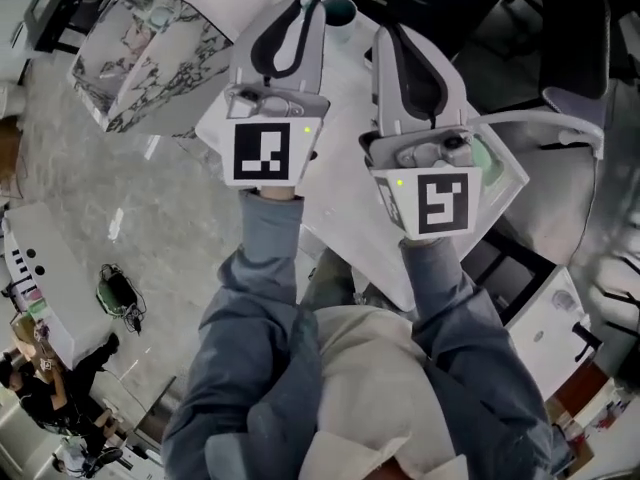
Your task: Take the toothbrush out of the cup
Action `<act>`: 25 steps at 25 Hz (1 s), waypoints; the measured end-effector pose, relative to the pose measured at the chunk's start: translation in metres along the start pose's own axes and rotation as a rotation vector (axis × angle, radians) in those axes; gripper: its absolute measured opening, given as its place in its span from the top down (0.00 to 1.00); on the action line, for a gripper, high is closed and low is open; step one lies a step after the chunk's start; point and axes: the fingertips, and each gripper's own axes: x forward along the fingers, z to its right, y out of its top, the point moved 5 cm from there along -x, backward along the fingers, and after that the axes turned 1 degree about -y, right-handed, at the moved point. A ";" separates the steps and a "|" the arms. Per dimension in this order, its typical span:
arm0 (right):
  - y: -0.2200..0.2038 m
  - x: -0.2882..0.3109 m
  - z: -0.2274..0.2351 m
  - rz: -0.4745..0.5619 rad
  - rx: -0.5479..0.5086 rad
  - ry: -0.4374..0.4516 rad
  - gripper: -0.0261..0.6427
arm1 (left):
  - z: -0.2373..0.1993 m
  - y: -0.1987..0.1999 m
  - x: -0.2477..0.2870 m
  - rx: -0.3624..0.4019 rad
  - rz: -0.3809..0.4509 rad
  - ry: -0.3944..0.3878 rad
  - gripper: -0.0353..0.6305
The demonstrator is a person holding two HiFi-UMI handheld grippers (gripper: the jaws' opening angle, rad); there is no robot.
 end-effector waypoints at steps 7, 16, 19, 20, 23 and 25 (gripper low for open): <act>0.032 -0.010 -0.007 0.014 -0.003 0.054 0.95 | 0.014 0.046 -0.038 -0.013 0.035 0.085 0.79; 0.043 -0.025 -0.007 0.010 0.007 0.100 0.95 | 0.035 0.061 -0.064 -0.060 0.052 0.130 0.80; 0.041 -0.028 -0.005 0.001 0.020 0.106 0.95 | 0.039 0.060 -0.065 -0.065 0.048 0.132 0.80; 0.041 -0.029 -0.004 0.000 0.021 0.107 0.95 | 0.040 0.060 -0.065 -0.063 0.044 0.132 0.80; 0.039 -0.027 -0.005 -0.004 0.019 0.110 0.95 | 0.040 0.060 -0.065 -0.060 0.046 0.131 0.80; 0.038 -0.026 -0.007 -0.005 0.011 0.109 0.95 | 0.038 0.058 -0.066 -0.062 0.041 0.131 0.80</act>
